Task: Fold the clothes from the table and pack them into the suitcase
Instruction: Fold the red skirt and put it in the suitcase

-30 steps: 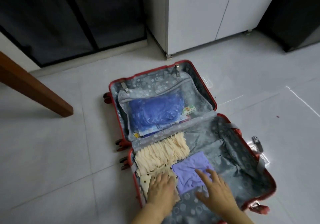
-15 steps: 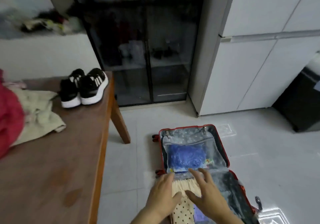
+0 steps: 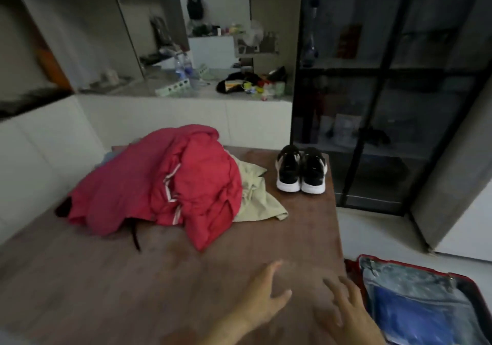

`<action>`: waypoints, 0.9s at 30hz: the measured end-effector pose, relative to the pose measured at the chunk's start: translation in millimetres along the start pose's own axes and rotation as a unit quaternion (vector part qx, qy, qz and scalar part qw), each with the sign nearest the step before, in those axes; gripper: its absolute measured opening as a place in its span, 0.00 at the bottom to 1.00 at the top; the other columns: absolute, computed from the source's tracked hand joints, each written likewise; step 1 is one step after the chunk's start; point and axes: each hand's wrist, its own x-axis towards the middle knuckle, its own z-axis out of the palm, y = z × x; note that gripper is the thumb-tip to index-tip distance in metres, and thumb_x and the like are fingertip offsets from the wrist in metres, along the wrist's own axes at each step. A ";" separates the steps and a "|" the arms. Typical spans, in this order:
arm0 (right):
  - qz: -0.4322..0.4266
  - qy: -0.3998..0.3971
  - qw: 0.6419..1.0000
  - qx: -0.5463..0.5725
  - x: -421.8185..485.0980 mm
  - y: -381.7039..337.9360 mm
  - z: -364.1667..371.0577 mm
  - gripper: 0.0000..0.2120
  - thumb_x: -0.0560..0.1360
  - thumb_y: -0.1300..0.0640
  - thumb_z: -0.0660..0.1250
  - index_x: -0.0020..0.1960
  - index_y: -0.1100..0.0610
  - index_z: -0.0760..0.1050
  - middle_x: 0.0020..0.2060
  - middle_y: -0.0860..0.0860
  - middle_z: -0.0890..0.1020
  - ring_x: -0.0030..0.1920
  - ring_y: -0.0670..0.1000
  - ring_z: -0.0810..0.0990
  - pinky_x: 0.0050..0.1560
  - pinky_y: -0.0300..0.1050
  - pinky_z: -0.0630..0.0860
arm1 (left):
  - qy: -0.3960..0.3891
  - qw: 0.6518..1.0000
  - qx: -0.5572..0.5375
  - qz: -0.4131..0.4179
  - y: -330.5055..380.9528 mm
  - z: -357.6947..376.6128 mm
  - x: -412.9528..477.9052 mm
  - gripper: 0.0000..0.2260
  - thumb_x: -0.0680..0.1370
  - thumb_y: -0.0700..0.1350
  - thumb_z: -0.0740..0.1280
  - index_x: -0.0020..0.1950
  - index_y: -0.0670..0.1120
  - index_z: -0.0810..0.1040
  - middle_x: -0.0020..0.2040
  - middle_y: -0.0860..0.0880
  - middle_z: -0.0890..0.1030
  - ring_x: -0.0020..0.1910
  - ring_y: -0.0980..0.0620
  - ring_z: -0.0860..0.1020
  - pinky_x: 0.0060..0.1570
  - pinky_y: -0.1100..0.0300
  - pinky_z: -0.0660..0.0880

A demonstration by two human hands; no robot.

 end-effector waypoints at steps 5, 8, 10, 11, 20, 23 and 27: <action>-0.027 -0.018 0.999 0.032 46.0 -98.1 56.9 0.45 0.70 0.46 0.71 0.56 0.17 0.37 0.71 0.47 0.55 0.55 0.45 0.78 0.49 0.40 0.77 | 0.055 0.997 0.042 -0.027 -83.7 -122.0 2.1 0.31 0.75 0.55 0.67 0.73 0.45 0.63 0.69 0.47 0.70 0.67 0.53 0.69 0.66 0.65 0.63; -0.059 -0.040 0.997 0.021 67.7 -147.1 81.2 0.45 0.71 0.46 0.69 0.55 0.16 0.33 0.71 0.46 0.51 0.57 0.46 0.78 0.52 0.40 0.76 | 0.086 0.995 0.027 -0.043 -112.5 -177.5 4.5 0.31 0.74 0.55 0.67 0.73 0.45 0.63 0.69 0.47 0.70 0.67 0.52 0.70 0.65 0.65 0.64; -0.083 -0.059 0.995 0.012 79.9 -176.6 90.1 0.44 0.73 0.45 0.67 0.56 0.17 0.32 0.71 0.46 0.48 0.60 0.46 0.76 0.53 0.41 0.76 | 0.103 0.993 0.027 -0.043 -132.7 -199.5 9.3 0.28 0.76 0.49 0.68 0.74 0.44 0.63 0.69 0.47 0.69 0.68 0.51 0.69 0.66 0.64 0.64; -0.085 -0.069 0.994 0.005 87.6 -190.1 92.1 0.42 0.74 0.45 0.66 0.58 0.19 0.33 0.71 0.46 0.47 0.62 0.47 0.74 0.53 0.42 0.76 | 0.111 0.993 0.025 -0.039 -141.2 -208.0 11.5 0.28 0.77 0.48 0.68 0.74 0.44 0.62 0.69 0.48 0.69 0.68 0.51 0.69 0.67 0.62 0.64; -0.016 -0.036 0.999 -0.021 210.1 -290.9 100.6 0.37 0.73 0.43 0.68 0.75 0.47 0.53 0.72 0.56 0.56 0.66 0.60 0.70 0.59 0.56 0.73 | 0.159 0.984 0.038 -0.066 -188.5 -248.8 38.7 0.31 0.77 0.48 0.68 0.75 0.43 0.59 0.72 0.45 0.65 0.70 0.50 0.66 0.70 0.59 0.62; -0.012 0.025 0.999 -0.019 252.1 -318.3 94.4 0.40 0.72 0.42 0.68 0.76 0.45 0.50 0.72 0.58 0.58 0.67 0.62 0.69 0.62 0.58 0.70 | 0.186 0.977 0.048 -0.092 -194.1 -268.8 57.8 0.31 0.77 0.49 0.67 0.76 0.44 0.58 0.72 0.45 0.64 0.71 0.49 0.64 0.71 0.59 0.61; -0.072 0.023 0.987 -0.143 287.0 -335.8 91.9 0.41 0.73 0.41 0.66 0.75 0.35 0.41 0.76 0.58 0.46 0.70 0.63 0.63 0.65 0.60 0.66 | 0.233 0.957 0.113 -0.131 -210.6 -289.6 82.1 0.31 0.76 0.51 0.68 0.75 0.45 0.59 0.71 0.45 0.64 0.70 0.46 0.63 0.69 0.54 0.62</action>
